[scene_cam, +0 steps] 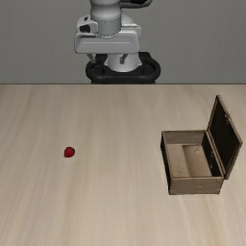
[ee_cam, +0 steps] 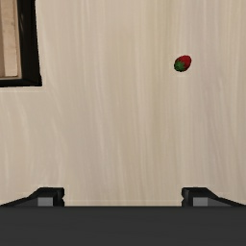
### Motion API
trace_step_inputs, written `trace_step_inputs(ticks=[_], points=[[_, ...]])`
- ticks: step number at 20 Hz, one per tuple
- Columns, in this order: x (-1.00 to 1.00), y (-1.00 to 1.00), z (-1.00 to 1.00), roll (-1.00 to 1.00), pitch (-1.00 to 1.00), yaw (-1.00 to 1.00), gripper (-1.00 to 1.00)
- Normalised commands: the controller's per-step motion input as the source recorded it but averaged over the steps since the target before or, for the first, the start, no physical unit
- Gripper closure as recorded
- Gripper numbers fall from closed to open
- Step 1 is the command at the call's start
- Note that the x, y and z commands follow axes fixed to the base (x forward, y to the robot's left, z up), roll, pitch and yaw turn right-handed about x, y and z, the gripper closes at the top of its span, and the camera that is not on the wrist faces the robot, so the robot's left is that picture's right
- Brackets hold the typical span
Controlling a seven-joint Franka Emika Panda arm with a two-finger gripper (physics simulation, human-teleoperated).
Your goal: Pick up the strawberry and place it in the box
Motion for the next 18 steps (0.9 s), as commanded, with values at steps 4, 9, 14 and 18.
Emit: trace_step_inputs(ticks=[4, 9, 14, 18], points=[[0.00, -1.00, 0.00, 0.00, 0.00, 0.00, -1.00], [0.00, -1.00, 0.00, 0.00, 0.00, 0.00, -1.00], [0.80, -0.20, 0.00, 0.00, 0.00, 0.00, -1.00], [1.00, 0.00, 0.00, 0.00, 0.00, 0.00, -1.00]])
